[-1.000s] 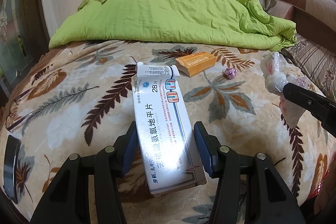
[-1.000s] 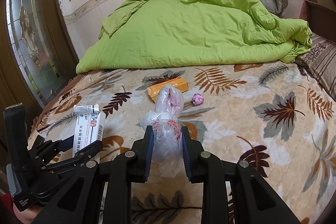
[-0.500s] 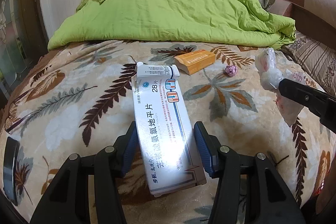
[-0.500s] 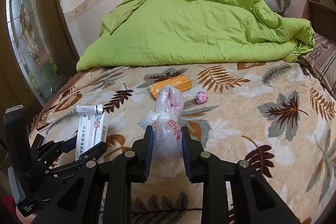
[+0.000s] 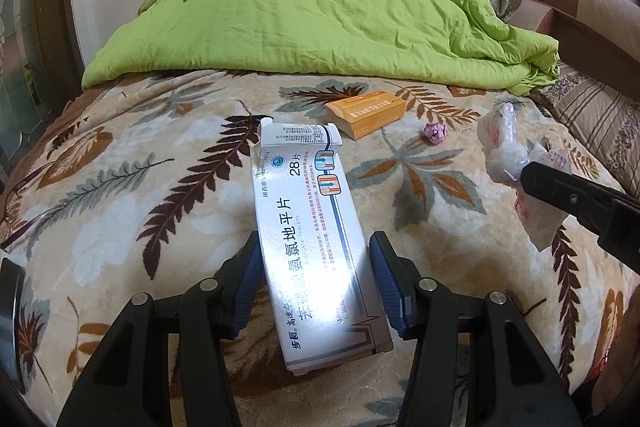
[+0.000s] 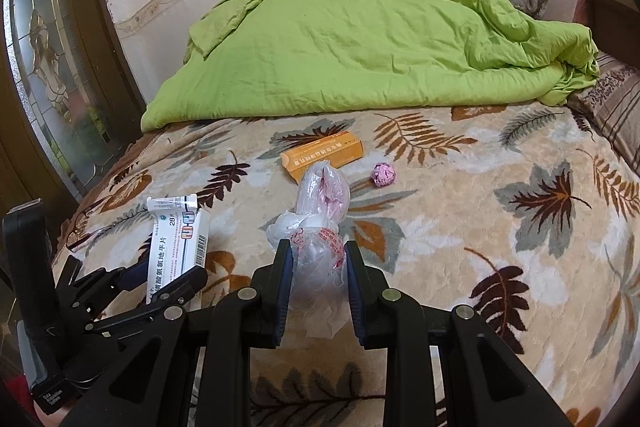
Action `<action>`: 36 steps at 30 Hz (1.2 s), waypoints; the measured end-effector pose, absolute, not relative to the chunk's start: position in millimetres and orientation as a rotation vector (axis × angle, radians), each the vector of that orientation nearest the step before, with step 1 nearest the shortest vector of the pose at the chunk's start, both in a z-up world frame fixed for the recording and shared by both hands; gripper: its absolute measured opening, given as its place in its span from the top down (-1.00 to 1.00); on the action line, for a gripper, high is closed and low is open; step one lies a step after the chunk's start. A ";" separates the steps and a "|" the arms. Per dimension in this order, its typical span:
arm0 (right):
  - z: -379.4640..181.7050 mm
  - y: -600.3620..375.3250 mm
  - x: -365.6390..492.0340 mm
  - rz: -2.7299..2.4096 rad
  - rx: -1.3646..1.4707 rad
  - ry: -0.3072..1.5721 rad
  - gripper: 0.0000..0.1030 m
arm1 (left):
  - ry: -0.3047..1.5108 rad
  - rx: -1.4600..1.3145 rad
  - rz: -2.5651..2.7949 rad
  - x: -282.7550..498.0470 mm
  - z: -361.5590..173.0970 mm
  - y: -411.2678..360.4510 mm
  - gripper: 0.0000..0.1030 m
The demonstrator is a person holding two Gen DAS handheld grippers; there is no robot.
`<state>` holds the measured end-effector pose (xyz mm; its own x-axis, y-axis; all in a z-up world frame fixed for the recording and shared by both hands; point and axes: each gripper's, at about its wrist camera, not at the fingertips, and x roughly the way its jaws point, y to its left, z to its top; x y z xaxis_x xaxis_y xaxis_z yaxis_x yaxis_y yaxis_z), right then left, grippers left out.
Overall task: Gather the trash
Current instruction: 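Lift the pill box with the left gripper while the right holds the bag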
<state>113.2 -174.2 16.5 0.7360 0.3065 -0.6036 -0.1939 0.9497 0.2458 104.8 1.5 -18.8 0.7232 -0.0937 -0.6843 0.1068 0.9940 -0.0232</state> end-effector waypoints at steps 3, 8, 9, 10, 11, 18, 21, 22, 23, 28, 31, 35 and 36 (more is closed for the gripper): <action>15.7 -172.7 112.2 0.275 0.168 0.688 0.47 | 0.757 0.018 -0.114 105.4 -18.9 1.4 -0.01; 13.5 -171.2 113.8 0.274 0.170 0.699 0.47 | 0.757 0.009 -0.110 106.4 -19.5 1.5 -0.01; 13.5 -171.1 114.1 0.274 0.171 0.699 0.47 | 0.757 0.009 -0.109 106.4 -19.8 1.5 -0.01; 13.3 -170.9 114.2 0.273 0.172 0.699 0.47 | 0.758 0.008 -0.109 105.8 -19.5 2.1 -0.01; 13.0 -170.9 114.2 0.273 0.172 0.700 0.47 | 0.758 0.008 -0.108 105.7 -19.3 2.1 -0.01; 8.9 -168.6 118.3 0.268 0.171 0.709 0.47 | 0.753 0.004 -0.108 105.4 -18.9 3.7 -0.01; 7.6 -167.8 120.0 0.269 0.174 0.713 0.47 | 0.755 -0.003 -0.107 105.9 -19.1 5.9 -0.01; 7.1 -167.6 120.6 0.270 0.175 0.714 0.47 | 0.754 -0.005 -0.106 106.2 -19.3 6.3 -0.01; 7.0 -167.3 120.9 0.271 0.176 0.713 0.47 | 0.755 -0.006 -0.107 106.4 -19.0 6.3 -0.01; 6.7 -167.8 121.9 0.269 0.181 0.716 0.47 | 0.754 -0.003 -0.108 106.4 -18.5 6.5 -0.01; 6.5 -167.7 122.9 0.269 0.183 0.717 0.47 | 0.755 -0.003 -0.107 106.3 -18.3 6.3 -0.01; 6.0 -166.8 124.6 0.272 0.183 0.719 0.47 | 0.756 -0.003 -0.107 106.5 -18.5 6.2 -0.01; 5.9 -167.4 124.4 0.271 0.185 0.719 0.47 | 0.754 -0.002 -0.106 106.5 -18.4 6.2 -0.01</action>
